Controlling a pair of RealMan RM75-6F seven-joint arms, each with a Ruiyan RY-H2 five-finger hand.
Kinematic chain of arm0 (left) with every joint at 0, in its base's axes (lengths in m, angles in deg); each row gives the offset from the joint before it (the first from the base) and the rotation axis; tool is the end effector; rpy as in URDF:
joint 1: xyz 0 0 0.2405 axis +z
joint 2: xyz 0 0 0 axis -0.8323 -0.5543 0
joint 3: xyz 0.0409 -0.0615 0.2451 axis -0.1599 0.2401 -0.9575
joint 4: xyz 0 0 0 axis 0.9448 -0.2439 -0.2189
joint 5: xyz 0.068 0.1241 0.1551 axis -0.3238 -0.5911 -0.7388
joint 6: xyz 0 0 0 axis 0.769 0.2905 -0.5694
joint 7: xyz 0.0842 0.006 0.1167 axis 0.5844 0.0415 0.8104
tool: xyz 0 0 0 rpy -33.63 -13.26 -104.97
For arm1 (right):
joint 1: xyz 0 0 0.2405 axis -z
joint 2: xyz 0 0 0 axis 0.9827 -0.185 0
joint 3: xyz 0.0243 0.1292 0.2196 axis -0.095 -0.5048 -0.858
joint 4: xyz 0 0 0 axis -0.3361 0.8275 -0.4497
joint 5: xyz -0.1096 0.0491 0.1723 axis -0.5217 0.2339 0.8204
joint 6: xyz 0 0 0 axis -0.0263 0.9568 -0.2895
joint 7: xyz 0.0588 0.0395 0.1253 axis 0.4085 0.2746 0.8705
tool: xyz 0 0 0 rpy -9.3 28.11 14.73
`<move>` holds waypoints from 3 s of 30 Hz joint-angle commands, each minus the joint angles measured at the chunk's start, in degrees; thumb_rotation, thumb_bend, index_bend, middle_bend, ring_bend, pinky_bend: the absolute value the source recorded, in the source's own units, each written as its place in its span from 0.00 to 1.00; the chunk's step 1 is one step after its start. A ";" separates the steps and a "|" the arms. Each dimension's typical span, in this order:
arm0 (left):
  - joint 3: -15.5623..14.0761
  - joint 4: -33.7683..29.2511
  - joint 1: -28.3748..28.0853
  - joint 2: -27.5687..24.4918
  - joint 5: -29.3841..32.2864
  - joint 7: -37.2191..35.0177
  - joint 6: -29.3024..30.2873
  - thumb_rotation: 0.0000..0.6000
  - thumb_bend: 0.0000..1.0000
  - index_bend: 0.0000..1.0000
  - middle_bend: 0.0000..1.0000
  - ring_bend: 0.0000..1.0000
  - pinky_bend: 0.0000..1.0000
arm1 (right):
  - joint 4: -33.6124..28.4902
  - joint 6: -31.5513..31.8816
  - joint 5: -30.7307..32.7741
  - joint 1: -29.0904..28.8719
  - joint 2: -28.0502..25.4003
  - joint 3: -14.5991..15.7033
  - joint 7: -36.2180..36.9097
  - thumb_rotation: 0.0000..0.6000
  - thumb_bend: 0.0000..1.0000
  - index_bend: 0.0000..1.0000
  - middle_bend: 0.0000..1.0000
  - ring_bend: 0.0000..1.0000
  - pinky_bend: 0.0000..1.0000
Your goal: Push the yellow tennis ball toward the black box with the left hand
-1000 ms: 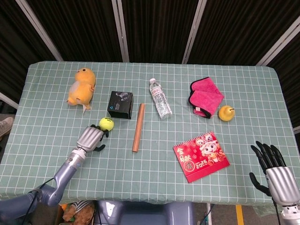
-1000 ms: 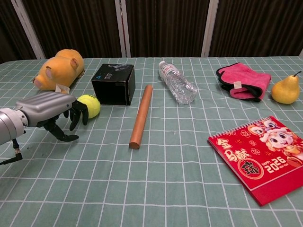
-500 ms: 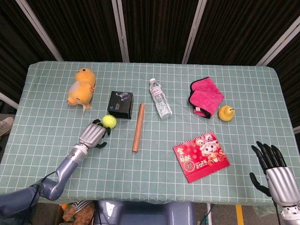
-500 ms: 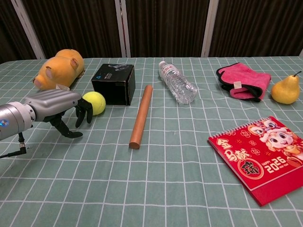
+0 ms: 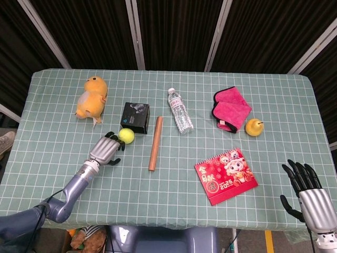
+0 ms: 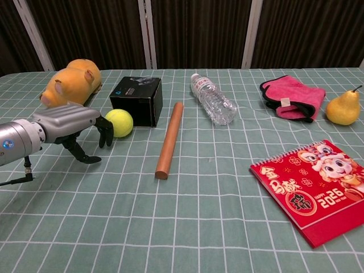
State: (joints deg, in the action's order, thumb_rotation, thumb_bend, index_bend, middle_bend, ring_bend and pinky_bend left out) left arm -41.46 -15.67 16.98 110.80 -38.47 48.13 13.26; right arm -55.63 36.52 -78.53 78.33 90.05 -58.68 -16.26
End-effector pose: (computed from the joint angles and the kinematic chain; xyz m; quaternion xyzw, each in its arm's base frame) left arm -0.2001 0.3482 -0.0418 -0.7873 -0.3352 -0.3147 0.4108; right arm -0.2869 -0.1381 0.1716 0.6416 -0.3568 0.4252 0.5294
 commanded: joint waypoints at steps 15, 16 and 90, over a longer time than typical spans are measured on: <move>0.12 2.70 -1.56 2.10 0.16 1.09 1.22 1.00 0.24 0.22 0.10 0.00 0.00 | -0.07 0.86 -1.93 0.49 -0.55 1.02 0.89 1.00 0.44 0.00 0.00 0.00 0.00; 0.10 2.98 -1.67 2.33 -0.05 1.06 1.45 1.00 0.24 0.21 0.09 0.00 0.00 | -0.08 1.12 -2.04 0.62 -0.61 1.06 0.91 1.00 0.44 0.00 0.00 0.00 0.00; -22.00 -22.70 35.06 -26.24 -25.14 -1.21 58.42 1.00 0.09 0.00 0.06 0.00 0.00 | -1.11 1.68 -1.96 1.99 1.09 -0.06 -6.04 1.00 0.44 0.00 0.00 0.00 0.00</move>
State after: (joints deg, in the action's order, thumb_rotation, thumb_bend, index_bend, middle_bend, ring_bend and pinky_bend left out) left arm -64.26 -39.01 51.39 84.47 -64.07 47.14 71.15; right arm -56.46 39.29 -82.02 80.65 90.60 -57.79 -21.03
